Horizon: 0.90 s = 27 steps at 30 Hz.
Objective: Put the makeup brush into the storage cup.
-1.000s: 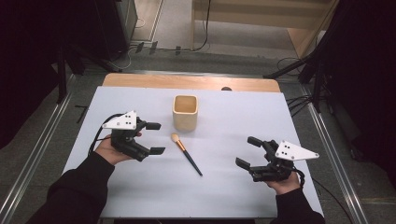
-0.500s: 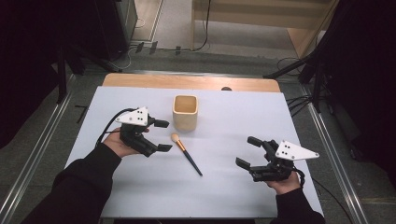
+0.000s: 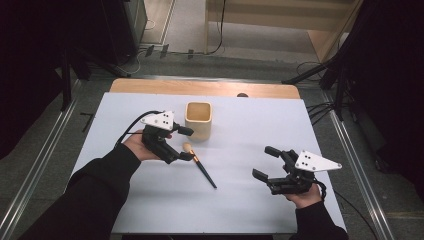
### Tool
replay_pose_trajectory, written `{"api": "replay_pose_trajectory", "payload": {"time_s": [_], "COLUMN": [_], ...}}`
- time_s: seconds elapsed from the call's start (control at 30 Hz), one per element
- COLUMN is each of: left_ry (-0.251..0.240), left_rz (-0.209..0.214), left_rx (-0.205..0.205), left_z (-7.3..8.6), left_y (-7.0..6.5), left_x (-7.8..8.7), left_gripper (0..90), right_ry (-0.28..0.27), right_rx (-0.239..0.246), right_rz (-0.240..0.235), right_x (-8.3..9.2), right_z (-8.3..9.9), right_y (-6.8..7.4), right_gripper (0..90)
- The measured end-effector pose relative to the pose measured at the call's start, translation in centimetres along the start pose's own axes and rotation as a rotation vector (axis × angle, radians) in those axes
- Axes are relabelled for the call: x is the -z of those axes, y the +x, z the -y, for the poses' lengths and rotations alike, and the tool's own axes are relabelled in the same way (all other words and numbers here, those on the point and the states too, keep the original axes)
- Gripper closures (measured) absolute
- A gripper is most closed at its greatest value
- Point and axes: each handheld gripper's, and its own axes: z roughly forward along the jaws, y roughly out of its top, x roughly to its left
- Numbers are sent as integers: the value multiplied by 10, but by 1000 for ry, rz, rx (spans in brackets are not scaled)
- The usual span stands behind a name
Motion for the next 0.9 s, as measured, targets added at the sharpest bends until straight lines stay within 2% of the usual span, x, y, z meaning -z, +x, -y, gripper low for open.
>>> {"api": "replay_pose_trajectory", "payload": {"time_s": [0.13,0.17,0.2,0.23,0.27,0.3,0.4,0.43,0.47,0.5,0.57,0.6,0.67,0.7,0.73,0.77,0.87,0.9], "left_ry": [11,33,33,74,74,101,128,162,162,208,244,244,283,325,325,346,367,392], "left_rz": [19,40,40,49,49,48,51,38,38,39,58,58,55,61,61,69,62,60], "left_rx": [14,28,28,19,19,0,-22,-57,-57,-114,-130,-130,-135,-134,-134,-130,-133,-164], "left_z": [-5,-7,-7,-9,-9,-11,-12,-15,-15,-19,-21,-21,-23,-25,-25,-27,-28,-28], "left_y": [3,5,5,5,5,5,5,4,4,3,4,4,6,10,10,12,14,15], "left_x": [-5,-8,-8,-13,-13,-16,-18,-21,-21,-23,-26,-26,-29,-32,-32,-34,-35,-36], "left_gripper": [177,178,179,179,179,183,204,214,217,227,235,232,229,250,269,289,292,302], "right_ry": [-2,-4,-4,-6,-8,-8,-9,-10,-10,-9,-9,-9,-10,-10,-10,-10,-10,-9], "right_rx": [0,2,2,3,4,4,3,1,1,1,2,2,2,3,3,3,3,3], "right_rz": [-1,-3,-3,-4,-3,-3,-3,-3,-3,-4,-5,-5,-6,-6,-6,-6,-7,-5], "right_x": [0,0,0,0,0,0,1,1,1,1,1,1,1,1,1,1,2,2], "right_z": [0,0,0,0,0,-1,-1,-1,-1,-1,-1,-1,-1,-1,-1,-1,-1,-1], "right_y": [0,0,0,0,0,0,0,0,0,0,0,0,0,-1,-1,-1,-1,-1], "right_gripper": [150,150,150,150,150,150,150,150,150,150,150,150,150,150,150,150,150,150]}}
